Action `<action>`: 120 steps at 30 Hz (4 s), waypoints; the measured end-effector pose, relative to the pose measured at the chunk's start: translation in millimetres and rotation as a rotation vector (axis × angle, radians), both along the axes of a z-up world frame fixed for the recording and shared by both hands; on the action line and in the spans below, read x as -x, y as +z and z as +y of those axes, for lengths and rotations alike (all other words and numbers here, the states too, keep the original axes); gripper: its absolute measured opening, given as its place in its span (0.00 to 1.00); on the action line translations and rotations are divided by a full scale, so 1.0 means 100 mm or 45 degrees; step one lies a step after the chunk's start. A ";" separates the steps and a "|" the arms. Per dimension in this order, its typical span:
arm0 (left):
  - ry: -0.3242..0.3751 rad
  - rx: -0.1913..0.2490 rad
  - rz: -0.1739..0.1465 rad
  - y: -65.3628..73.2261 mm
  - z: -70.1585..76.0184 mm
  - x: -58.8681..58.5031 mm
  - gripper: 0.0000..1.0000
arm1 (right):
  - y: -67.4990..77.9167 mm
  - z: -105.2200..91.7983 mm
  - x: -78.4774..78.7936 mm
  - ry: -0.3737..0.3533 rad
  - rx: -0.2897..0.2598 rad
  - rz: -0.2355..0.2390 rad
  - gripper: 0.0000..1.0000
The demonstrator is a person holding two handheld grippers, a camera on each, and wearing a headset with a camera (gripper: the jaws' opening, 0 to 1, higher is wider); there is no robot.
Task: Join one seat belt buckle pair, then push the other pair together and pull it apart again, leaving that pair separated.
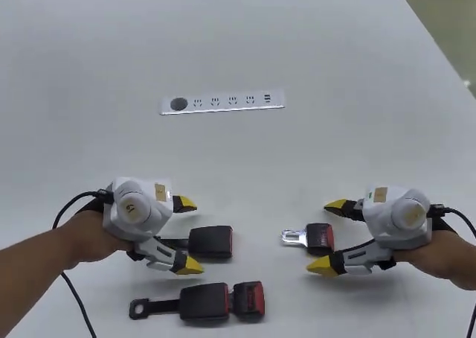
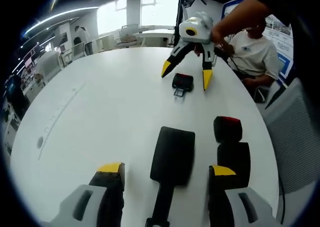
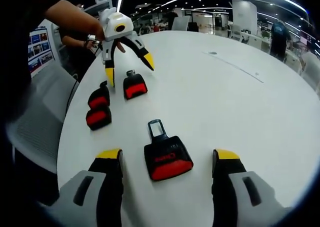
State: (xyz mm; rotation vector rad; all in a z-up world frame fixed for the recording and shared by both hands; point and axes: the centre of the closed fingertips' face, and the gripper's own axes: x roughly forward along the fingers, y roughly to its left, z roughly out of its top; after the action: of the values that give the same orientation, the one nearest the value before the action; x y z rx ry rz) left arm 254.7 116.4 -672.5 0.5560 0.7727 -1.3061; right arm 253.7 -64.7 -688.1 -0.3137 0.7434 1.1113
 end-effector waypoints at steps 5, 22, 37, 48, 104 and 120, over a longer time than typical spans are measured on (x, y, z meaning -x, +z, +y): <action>-0.002 0.003 0.018 -0.05 0.01 -0.02 0.67 | 0.04 -0.02 -0.04 0.008 -0.015 -0.006 0.67; -0.077 -0.006 -0.031 -0.14 0.04 -0.04 0.43 | 0.03 -0.10 -0.07 0.085 0.036 -0.054 0.50; -0.064 -0.016 -0.024 -0.22 0.05 -0.09 0.33 | 0.01 -0.15 -0.09 0.148 0.066 -0.082 0.34; -0.071 -0.057 -0.020 -0.18 0.03 -0.05 0.33 | 0.02 -0.06 -0.07 0.121 0.013 -0.099 0.34; -0.036 -0.120 0.012 -0.19 0.03 -0.03 0.33 | 0.04 0.84 -0.06 0.224 -0.131 -0.135 0.34; -0.037 -0.129 -0.001 -0.19 0.02 -0.02 0.32 | 0.04 1.02 -0.06 0.245 -0.136 -0.133 0.34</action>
State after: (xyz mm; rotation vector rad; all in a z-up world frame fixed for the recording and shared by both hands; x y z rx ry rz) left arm 256.5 118.5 -691.6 0.6504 0.8359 -1.2983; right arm 259.2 37.7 -683.9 -0.3557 0.5673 1.3014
